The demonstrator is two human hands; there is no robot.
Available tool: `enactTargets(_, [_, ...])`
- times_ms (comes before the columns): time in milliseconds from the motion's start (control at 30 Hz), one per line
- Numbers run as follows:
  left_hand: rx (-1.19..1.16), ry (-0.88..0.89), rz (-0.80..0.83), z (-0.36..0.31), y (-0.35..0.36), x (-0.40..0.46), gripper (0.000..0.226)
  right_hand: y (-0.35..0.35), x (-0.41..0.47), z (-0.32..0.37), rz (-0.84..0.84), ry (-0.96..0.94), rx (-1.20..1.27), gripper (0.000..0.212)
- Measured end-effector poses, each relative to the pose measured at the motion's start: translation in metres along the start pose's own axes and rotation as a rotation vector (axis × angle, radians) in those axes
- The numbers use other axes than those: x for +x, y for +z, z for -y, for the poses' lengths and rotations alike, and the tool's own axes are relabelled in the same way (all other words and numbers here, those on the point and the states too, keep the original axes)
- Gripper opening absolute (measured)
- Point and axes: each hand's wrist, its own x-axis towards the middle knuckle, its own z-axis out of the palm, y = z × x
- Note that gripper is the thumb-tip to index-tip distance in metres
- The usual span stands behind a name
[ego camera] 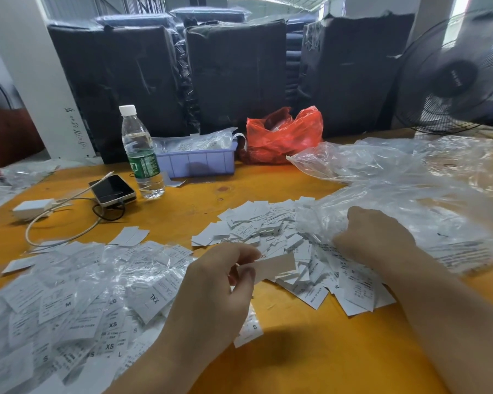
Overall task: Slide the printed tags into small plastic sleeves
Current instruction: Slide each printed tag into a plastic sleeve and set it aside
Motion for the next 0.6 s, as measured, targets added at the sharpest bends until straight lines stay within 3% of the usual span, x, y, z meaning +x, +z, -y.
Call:
enactTargets(167, [-0.008, -0.011, 0.027, 0.0006, -0.0007, 0.0004, 0.036, -0.0014, 0.0018, -0.0010, -0.060, -0.013, 0.021, 0.026])
enactTargets(333, [-0.015, -0.019, 0.027, 0.0004, -0.0006, 0.0001, 0.036, -0.0045, 0.0040, -0.0043, -0.084, 0.024, -0.086, 0.028])
enactTargets(500, [-0.052, -0.052, 0.069, -0.0009, -0.0020, 0.0004, 0.036, 0.0005, 0.0067, -0.0055, 0.003, 0.057, -0.137, 0.030])
enactTargets(600, [-0.051, -0.058, 0.125, -0.0003, -0.0028, 0.0015, 0.033, 0.0029, 0.0064, -0.0070, -0.010, 0.018, -0.111, 0.020])
